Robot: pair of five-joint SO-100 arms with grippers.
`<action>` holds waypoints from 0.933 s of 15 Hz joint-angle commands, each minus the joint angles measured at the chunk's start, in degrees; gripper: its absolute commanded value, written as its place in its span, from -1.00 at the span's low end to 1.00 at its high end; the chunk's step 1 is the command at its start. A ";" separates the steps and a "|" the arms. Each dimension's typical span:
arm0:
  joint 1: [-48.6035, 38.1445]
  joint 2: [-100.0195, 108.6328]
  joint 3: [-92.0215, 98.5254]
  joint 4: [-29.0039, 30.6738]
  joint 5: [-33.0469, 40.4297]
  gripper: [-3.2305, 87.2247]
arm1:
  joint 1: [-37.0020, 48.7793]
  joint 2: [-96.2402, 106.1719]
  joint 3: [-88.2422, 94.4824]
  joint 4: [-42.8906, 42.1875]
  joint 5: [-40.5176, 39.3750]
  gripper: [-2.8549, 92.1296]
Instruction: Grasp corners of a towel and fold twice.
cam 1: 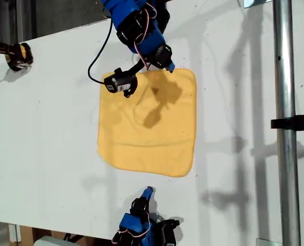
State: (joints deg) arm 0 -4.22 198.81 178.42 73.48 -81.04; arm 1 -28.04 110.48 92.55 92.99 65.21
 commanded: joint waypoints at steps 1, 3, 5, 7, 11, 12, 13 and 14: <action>-0.70 0.35 0.35 0.44 -0.79 -0.94 | -0.88 0.18 -3.87 0.62 -0.88 -0.94; -0.70 0.35 0.35 0.44 -0.79 -0.94 | -0.53 0.18 -3.87 2.02 -0.70 -0.88; -0.35 0.35 0.35 0.44 -0.79 -0.94 | 0.44 0.70 -4.04 2.46 -0.35 -0.51; -0.18 0.35 0.35 0.44 -0.70 -0.94 | 0.88 1.14 -3.96 1.93 -1.14 -0.33; -0.09 0.35 0.35 0.44 -0.70 -0.94 | 1.14 0.26 -4.39 4.39 -1.67 -0.19; -0.09 0.35 0.35 0.44 -0.62 -0.94 | 0.70 -0.26 -4.57 4.92 -1.67 -0.18; -0.09 0.35 0.35 0.44 -0.62 -0.94 | 0.26 -1.23 -4.57 5.54 -1.67 -0.18; -0.09 0.35 0.35 0.44 -0.62 -0.94 | -0.35 -2.81 -4.39 5.71 -1.67 -0.18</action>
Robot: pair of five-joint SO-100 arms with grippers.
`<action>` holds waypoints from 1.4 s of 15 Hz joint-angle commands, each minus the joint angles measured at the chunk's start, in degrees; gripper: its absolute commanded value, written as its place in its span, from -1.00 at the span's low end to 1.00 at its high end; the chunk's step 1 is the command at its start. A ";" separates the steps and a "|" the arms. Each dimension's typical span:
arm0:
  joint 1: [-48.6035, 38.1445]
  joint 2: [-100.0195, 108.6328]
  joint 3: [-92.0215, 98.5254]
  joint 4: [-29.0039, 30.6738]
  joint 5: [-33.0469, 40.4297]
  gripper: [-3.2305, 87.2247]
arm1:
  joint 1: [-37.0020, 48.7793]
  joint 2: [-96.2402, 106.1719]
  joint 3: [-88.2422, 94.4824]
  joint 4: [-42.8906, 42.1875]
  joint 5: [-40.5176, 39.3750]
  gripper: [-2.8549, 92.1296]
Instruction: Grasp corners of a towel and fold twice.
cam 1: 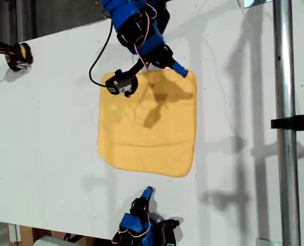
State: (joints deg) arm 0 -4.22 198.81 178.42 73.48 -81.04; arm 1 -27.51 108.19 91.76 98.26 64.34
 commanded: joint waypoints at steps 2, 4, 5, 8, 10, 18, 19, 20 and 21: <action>-0.09 0.35 0.35 0.44 -0.70 -0.94 | -1.58 -4.57 -2.29 -0.44 -0.44 -0.16; -0.09 0.35 0.35 0.44 -0.70 -0.94 | -2.11 -7.91 -2.02 -1.32 0.26 -0.16; -0.09 0.35 0.35 0.44 -0.70 -0.94 | -2.11 -9.05 -1.67 -2.29 0.44 -0.17; -0.09 0.35 0.35 0.44 -0.70 -0.94 | -1.41 -11.78 2.46 -7.82 0.79 -0.18; -0.09 0.35 0.35 0.44 -0.70 -0.94 | -1.05 -12.92 7.12 -13.27 0.97 -0.18; -0.09 0.35 0.35 0.44 -0.79 -0.94 | 2.72 -13.71 21.62 -27.33 1.67 -0.20; -0.09 0.35 0.35 0.44 -0.79 -0.94 | 3.16 -13.80 23.20 -28.83 1.67 -0.20; -0.09 0.35 0.35 0.44 -0.79 -0.94 | 3.43 -13.80 24.61 -29.88 1.85 -0.20; -0.18 0.35 0.35 0.44 -0.79 -0.94 | 3.52 -13.80 25.84 -30.76 1.85 -0.20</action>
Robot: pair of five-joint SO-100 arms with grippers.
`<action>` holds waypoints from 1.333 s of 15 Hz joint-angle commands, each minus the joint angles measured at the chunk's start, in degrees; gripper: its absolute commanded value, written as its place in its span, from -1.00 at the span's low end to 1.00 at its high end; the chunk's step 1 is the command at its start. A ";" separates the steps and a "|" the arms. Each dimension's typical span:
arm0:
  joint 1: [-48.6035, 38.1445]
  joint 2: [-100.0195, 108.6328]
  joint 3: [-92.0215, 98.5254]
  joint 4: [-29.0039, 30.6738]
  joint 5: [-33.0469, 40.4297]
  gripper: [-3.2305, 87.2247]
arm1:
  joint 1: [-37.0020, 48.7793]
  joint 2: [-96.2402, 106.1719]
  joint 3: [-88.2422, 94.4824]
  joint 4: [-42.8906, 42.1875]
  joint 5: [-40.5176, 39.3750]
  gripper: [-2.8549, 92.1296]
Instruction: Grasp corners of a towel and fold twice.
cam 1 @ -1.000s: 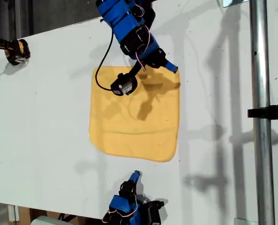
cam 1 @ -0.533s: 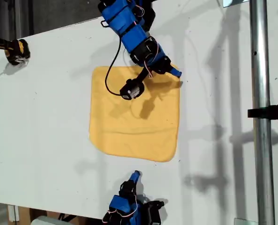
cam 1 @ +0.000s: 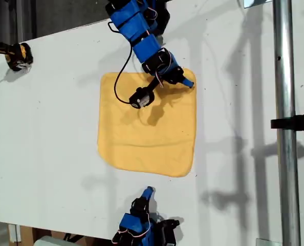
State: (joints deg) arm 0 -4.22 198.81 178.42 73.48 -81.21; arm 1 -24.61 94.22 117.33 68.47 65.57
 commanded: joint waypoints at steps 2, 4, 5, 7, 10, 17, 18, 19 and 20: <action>-0.44 0.35 0.35 0.44 -0.53 -0.94 | 0.79 0.09 2.20 -2.20 0.70 -0.21; -0.62 0.35 0.35 0.44 -0.44 -0.94 | 0.70 0.09 3.96 -3.69 0.70 -0.21; -0.62 0.35 0.35 0.44 -0.44 -0.94 | 0.62 0.09 5.10 -5.10 0.70 -0.23; -0.62 0.35 0.35 0.44 -0.44 -0.94 | 0.44 -0.18 7.03 -8.88 0.62 -0.30; -0.62 0.35 0.35 0.44 -0.62 -0.94 | 0.97 -1.85 7.29 -11.60 0.62 -0.68; -0.97 0.35 0.35 0.44 -3.60 -0.95 | 1.93 -1.58 7.29 -12.74 1.32 -0.94; -0.97 0.35 0.35 0.09 -5.10 -0.95 | 1.93 -1.58 7.29 -12.83 1.32 -0.94; -0.79 0.35 -0.26 -0.35 -5.98 -0.95 | 2.02 -1.58 7.29 -13.18 1.32 -0.94; -0.53 0.35 -1.67 0.44 -7.56 -0.95 | 2.20 -1.76 7.29 -13.54 1.05 -0.94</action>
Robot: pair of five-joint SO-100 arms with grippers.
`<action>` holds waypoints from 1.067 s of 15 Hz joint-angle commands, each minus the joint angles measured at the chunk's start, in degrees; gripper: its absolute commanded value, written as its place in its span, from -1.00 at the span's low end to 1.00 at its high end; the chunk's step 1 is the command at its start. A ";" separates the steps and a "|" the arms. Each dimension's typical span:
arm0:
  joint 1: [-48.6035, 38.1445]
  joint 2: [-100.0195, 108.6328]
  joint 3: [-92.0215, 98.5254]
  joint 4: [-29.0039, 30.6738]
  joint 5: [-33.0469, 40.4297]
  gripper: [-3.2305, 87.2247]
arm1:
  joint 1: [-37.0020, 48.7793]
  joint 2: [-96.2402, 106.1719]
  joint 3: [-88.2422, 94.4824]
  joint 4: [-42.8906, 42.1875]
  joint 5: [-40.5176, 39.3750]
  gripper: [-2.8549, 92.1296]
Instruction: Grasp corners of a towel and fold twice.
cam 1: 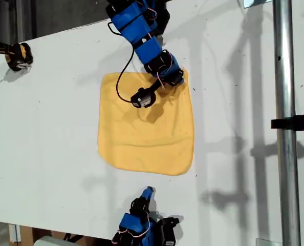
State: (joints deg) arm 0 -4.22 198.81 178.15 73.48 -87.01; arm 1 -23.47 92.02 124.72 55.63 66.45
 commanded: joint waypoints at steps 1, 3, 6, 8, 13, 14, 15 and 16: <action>0.18 0.26 -3.43 1.14 -2.90 -0.95 | 1.14 0.35 -0.09 -0.97 0.09 -0.94; 1.23 -0.62 -9.40 2.90 -3.69 -0.95 | 1.58 0.53 -0.09 -1.14 -0.09 -0.94; 2.29 -18.02 -23.38 2.11 -2.29 -0.95 | 1.85 0.35 -0.09 -1.93 -0.09 -0.94; 3.16 -34.01 -33.93 0.09 0.44 -0.95 | 1.85 0.44 -0.09 -2.02 -0.09 -0.94; 7.91 -67.94 -64.07 1.32 9.32 -0.95 | 1.93 0.62 -0.26 -1.85 -0.09 -0.94; 8.88 -73.83 -70.14 2.55 11.43 -0.95 | 1.93 0.70 -0.26 -1.85 -0.09 -0.94; 10.02 -79.54 -75.76 2.81 14.24 -0.95 | 1.93 0.70 -0.26 -1.85 -0.09 -0.94; 10.90 -85.52 -81.74 5.10 16.44 -0.95 | 1.93 0.70 -0.35 -1.85 -0.09 -0.94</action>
State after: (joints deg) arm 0 5.19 119.71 105.91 76.64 -73.12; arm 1 -22.59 91.93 124.72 54.32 66.45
